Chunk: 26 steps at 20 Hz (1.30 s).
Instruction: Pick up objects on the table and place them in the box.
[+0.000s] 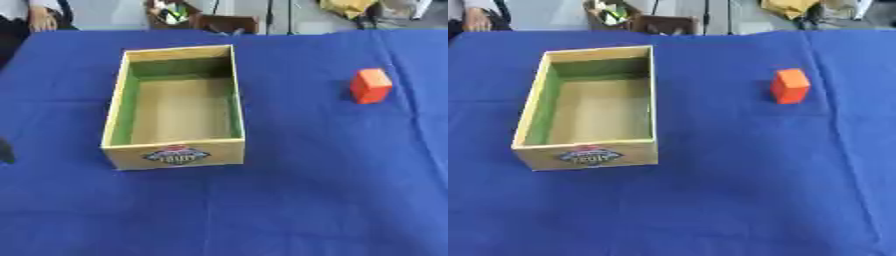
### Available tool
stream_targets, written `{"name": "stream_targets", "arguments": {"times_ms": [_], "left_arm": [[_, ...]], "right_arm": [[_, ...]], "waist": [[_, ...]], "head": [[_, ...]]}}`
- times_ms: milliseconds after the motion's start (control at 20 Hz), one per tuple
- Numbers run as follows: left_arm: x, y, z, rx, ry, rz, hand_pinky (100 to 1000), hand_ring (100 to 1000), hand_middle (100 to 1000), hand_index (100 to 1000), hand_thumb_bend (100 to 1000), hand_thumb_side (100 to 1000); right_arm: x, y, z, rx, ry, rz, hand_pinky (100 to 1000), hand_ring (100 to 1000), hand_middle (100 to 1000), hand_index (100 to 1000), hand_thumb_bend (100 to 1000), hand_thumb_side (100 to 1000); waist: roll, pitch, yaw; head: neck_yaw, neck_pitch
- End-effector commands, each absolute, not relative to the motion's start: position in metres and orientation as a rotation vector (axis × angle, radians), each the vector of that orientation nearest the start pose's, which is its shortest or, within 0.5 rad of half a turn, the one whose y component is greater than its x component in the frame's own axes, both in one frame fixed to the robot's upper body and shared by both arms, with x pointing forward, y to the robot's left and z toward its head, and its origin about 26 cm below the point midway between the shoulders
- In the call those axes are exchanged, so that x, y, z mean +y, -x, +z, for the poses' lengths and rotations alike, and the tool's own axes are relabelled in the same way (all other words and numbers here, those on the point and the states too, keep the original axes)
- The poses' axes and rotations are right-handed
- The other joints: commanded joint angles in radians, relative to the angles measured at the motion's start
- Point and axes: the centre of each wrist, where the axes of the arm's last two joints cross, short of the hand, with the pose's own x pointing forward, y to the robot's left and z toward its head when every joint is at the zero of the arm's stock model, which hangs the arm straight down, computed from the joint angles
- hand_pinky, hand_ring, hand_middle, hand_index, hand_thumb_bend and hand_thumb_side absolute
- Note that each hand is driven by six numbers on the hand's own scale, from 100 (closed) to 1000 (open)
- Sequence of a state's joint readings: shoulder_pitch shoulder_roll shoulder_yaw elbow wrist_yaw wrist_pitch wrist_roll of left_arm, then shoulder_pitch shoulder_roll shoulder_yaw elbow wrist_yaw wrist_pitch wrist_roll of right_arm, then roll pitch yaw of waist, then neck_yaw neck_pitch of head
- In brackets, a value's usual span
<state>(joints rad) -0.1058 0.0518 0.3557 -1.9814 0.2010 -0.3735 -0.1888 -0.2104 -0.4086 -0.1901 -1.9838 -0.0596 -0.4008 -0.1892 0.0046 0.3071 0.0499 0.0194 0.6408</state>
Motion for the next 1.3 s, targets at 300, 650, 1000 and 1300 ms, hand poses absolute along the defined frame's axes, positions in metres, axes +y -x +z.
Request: {"name": "stream_targets", "arguments": {"times_ms": [300,650,1000,1300], "left_arm": [[0.331,-0.263,0.137,-2.504,-0.146,0.026,266,384,440,643,100,967],[0.330,-0.263,0.136,-2.499,-0.140,0.003,265,384,441,644,100,967],[0.330,-0.262,0.135,-2.494,-0.133,-0.016,264,385,441,643,100,967],[0.329,-0.262,0.135,-2.491,-0.121,-0.036,264,385,441,643,100,968]], "right_arm": [[-0.347,-0.280,0.223,3.421,-0.693,-0.450,763,774,590,756,100,872],[-0.370,-0.272,0.274,2.955,-1.031,-1.200,788,854,745,879,100,1000],[-0.366,-0.268,0.320,2.474,-1.141,-1.691,804,889,837,967,176,1000],[-0.358,-0.267,0.342,2.096,-1.245,-2.001,819,904,869,982,362,1000]], "waist": [[-0.001,-0.017,0.007],[-0.009,-0.016,0.025],[-0.015,-0.015,0.046],[-0.019,-0.014,0.059]], "head": [[-0.015,-0.007],[-0.032,-0.002],[-0.089,0.020],[-0.092,0.021]]}}
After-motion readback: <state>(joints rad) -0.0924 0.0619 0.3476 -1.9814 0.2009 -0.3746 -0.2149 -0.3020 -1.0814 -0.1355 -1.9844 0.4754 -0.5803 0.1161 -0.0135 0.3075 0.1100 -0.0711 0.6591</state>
